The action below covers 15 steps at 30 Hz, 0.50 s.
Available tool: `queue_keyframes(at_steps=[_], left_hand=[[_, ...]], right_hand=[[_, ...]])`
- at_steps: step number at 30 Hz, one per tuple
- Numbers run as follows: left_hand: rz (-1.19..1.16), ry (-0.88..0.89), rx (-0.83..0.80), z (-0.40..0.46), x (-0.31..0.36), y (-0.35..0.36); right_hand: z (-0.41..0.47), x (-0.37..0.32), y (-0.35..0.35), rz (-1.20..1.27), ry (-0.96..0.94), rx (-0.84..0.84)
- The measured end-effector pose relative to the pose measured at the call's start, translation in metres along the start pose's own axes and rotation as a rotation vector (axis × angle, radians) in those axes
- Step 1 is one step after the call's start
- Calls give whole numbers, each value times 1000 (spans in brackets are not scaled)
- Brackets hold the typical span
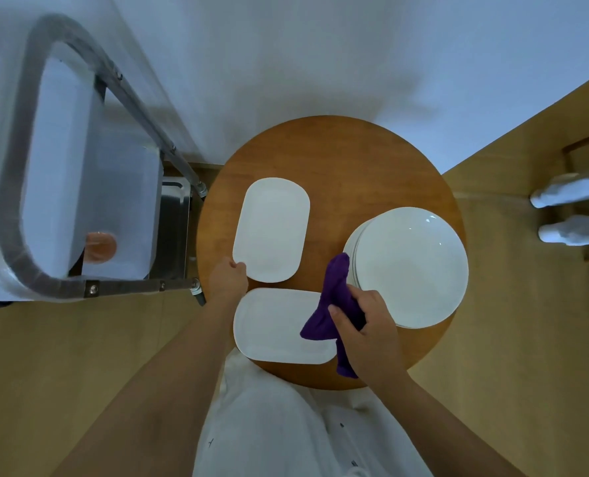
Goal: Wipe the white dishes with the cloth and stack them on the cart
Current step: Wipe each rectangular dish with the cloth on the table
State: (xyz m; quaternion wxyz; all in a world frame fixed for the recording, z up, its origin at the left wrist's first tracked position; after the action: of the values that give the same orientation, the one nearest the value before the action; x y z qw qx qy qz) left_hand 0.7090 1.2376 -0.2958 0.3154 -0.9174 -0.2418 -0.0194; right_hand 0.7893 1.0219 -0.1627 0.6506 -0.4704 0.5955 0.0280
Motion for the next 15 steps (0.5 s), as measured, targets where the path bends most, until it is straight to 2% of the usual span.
queue_keyframes(at_steps=[4,6,9,15], left_hand=[[-150,-95,-61,1,0,1],[-73,-71,-45,2,0,3],[109,21,63,1,3,3],[130,41,93,-1,9,1]], right_hand=[[0,0,-2,0,8,-5],[-1,1,-3,-1,14,-9],[-2,1,-4,-1,14,-1],[-2,-5,3,30,-5,6]])
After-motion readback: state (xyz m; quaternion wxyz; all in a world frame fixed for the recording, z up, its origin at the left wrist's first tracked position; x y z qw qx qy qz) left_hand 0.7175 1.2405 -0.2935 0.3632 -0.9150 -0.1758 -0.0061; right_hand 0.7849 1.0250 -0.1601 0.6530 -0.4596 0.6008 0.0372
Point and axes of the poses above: each hand's wrist, its own z-axis towards the middle knuckle, its own y-axis out of the palm, x = y × z, the point moved 2 cm from there along z, towards the middle knuckle, and after that the axes turned 15 degrees about -y, right-handed, at the moved point
